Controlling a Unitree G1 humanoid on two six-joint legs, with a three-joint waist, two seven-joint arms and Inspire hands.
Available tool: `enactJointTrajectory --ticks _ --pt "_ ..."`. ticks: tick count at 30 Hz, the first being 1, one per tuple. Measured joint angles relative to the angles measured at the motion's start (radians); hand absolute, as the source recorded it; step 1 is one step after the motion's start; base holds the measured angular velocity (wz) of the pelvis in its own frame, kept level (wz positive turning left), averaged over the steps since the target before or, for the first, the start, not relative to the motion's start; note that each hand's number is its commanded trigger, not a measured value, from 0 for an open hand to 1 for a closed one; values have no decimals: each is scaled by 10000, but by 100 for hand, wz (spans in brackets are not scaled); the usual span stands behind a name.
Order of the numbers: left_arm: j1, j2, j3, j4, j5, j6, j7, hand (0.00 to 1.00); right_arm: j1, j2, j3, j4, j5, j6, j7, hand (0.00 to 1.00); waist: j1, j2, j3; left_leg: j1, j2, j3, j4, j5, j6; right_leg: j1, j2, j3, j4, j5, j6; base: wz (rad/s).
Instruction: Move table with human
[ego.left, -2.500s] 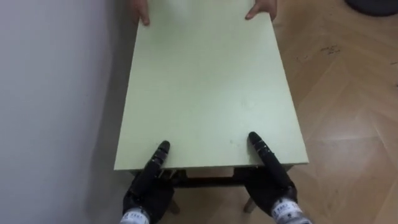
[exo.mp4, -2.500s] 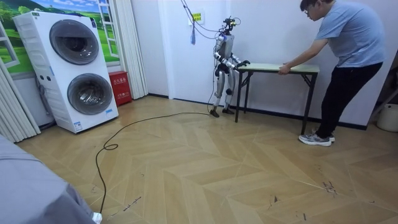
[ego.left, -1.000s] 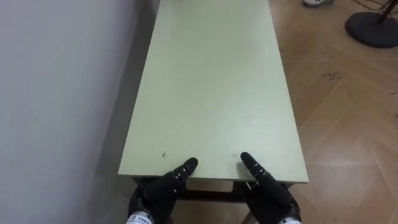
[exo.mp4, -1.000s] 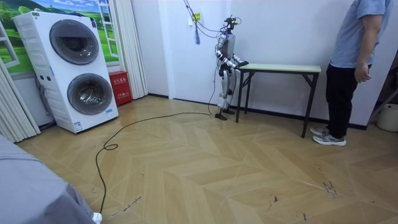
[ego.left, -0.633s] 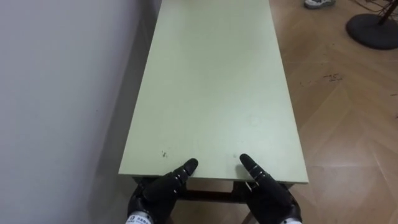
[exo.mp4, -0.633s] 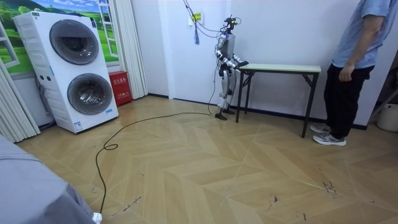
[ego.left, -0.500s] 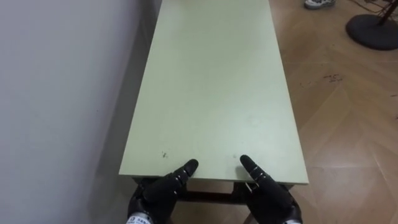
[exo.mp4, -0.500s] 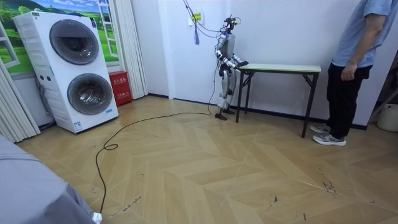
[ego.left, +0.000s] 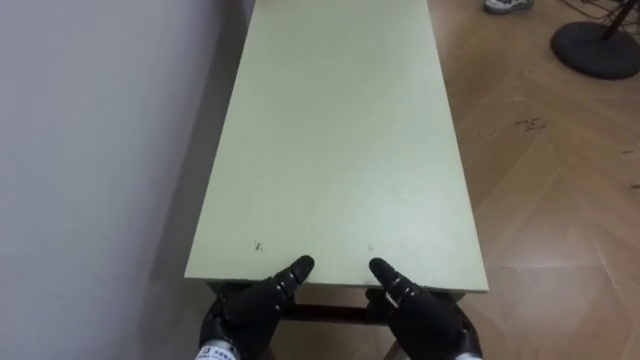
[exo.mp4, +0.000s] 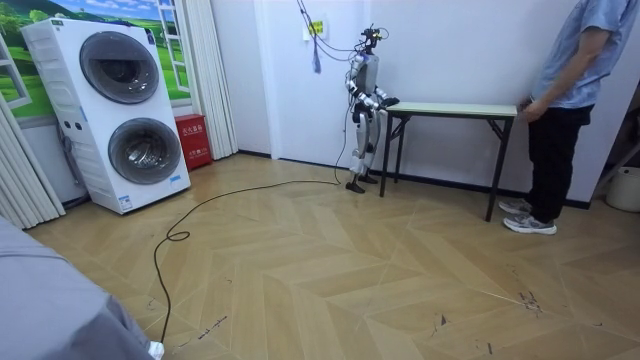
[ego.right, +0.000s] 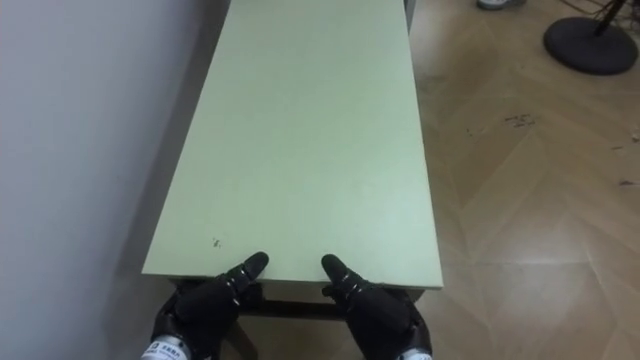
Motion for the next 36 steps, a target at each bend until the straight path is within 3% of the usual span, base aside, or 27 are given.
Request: enactJointTrajectory --ticks 3,8,14,21,24,26,30,36 --pt "9 279 -119 0 175 0 -195 0 3 -132 55 48 -374 74 302 0 -45 -1 0 0 -3 14 0 0 0 3 -1 -1 -12 0 0 0" --pt "57 1015 -400 1 1559 7 -850 0 -38 -545 136 185 -1432 139 934 0 -38 -38 9 -8 11 39 -16 -2 -1 -39 -3 -29 -4 0 -1 0" --pt "42 1261 -618 2 2560 8 -1419 0 -70 -692 199 190 -2415 179 1350 0 -71 -52 12 -18 10 38 13 -28 2 -39 -4 -43 5 0 0 0" --pt "-58 1597 -1102 -149 3180 -12 -2662 0 -455 -1102 475 204 -3581 322 2180 0 -101 -83 9 -55 10 32 44 -36 8 -29 -8 -36 30 0 0 0" --pt "-59 1725 -1157 -152 3543 -16 -3010 0 -477 -1314 477 250 -3926 320 2602 0 -85 -147 -32 -51 10 24 44 -36 7 -21 -7 -70 17 -2 2 0" --pt "-58 1906 -1251 -148 3816 -13 -3334 0 -487 -1354 476 337 -4339 314 2894 0 -94 -234 -124 -36 9 -32 59 -36 6 79 -3 -167 -96 0 4 9" --pt "-63 2085 -1451 5 3828 -9 -3395 0 -531 -1350 497 627 -4672 313 3052 0 -88 -284 -152 47 -14 -175 52 -45 -7 244 -12 -304 -172 2 7 11" --pt "-103 2074 -1507 1540 4016 -14 -3035 0 -868 -1201 725 2526 -5287 306 2753 0 -74 -257 -119 148 -11 -211 -22 -81 -22 459 22 -334 -333 11 18 1"
